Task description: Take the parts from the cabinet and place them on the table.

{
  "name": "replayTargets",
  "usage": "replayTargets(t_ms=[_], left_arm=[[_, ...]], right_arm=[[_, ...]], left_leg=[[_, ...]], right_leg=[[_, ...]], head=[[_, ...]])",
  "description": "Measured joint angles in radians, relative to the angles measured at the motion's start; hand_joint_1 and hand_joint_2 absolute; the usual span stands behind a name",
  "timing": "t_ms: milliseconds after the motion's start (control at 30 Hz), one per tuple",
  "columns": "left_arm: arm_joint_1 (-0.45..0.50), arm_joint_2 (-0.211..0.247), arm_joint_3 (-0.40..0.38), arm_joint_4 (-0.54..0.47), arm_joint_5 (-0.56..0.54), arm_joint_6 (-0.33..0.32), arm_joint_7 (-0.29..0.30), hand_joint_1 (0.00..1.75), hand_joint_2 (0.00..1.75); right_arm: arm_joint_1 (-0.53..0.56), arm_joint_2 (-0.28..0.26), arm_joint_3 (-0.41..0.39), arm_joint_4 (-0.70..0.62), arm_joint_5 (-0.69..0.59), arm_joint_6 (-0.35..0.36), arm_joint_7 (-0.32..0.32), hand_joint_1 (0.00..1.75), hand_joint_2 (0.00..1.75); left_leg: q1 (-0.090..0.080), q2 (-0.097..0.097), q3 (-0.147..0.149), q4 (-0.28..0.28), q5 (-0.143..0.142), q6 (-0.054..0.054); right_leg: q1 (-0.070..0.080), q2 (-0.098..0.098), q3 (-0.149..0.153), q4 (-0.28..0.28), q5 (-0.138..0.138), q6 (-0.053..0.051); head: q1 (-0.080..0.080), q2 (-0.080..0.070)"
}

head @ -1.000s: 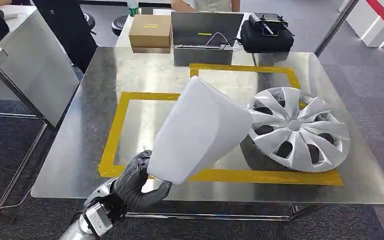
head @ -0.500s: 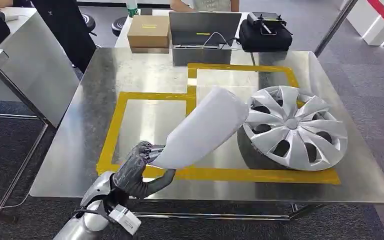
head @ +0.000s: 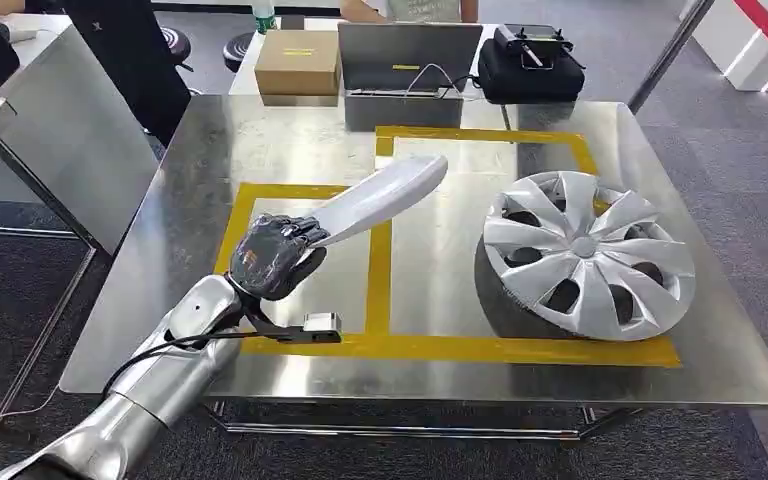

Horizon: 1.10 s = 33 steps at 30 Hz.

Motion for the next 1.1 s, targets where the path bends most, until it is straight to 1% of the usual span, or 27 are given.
replayTargets(t_ms=[133,300,433,633,833,933,1100], left_arm=[[-0.018,-0.002,0.021,0.092,-0.044,0.043,0.027,1.75,1.75],[-0.029,-0.005,0.04,0.16,-0.063,0.058,0.038,1.75,1.75],[-0.026,-0.005,0.061,0.206,-0.116,0.074,0.062,1.75,1.75],[0.029,-0.004,0.149,0.225,-0.188,0.079,0.066,1.75,1.75],[0.108,0.011,0.239,0.23,-0.259,0.079,0.069,1.75,1.75],[0.126,0.019,0.267,0.246,-0.296,0.079,0.092,1.75,1.75],[0.145,0.028,0.3,0.26,-0.294,0.081,0.091,1.75,1.75]], right_arm=[[0.003,-0.007,0.0,0.0,0.002,-0.006,0.008,0.0,0.0],[0.006,-0.014,0.0,0.0,0.003,-0.009,0.008,0.0,0.0],[0.011,-0.023,0.0,0.0,0.007,-0.012,0.008,0.0,0.0],[0.019,-0.037,-0.002,0.0,0.006,-0.019,0.01,0.0,0.0],[0.023,-0.041,-0.002,0.0,0.02,-0.018,0.01,0.0,0.0],[0.022,-0.04,-0.002,0.0,0.03,-0.015,0.001,0.0,0.0],[0.021,-0.04,-0.001,0.0,0.034,-0.013,0.0,0.0,0.0]], left_leg=[[0.0,0.0,-0.001,0.0,0.0,0.0],[0.0,0.0,-0.001,0.0,0.0,0.0],[0.0,0.0,-0.001,0.0,0.0,0.0],[0.0,0.0,-0.002,0.0,0.0,0.0],[0.0,0.001,-0.002,0.0,0.0,0.0],[0.0,0.001,-0.003,0.0,0.0,0.0],[0.0,0.0,-0.002,0.0,0.0,0.0]], right_leg=[[0.0,0.001,-0.001,0.0,0.0,0.0],[0.0,0.001,-0.001,0.0,0.0,0.0],[0.0,0.001,-0.001,0.0,0.0,0.0],[0.0,0.001,-0.001,0.0,0.0,0.0],[0.0,0.001,-0.002,0.0,0.0,0.0],[0.0,0.001,-0.002,0.0,0.0,0.0],[0.0,0.0,-0.002,0.0,0.0,0.0]], head=[[0.0,0.0],[0.0,0.0],[0.0,0.0],[0.0,0.0],[0.0,0.0],[0.0,0.0],[0.0,0.0]])
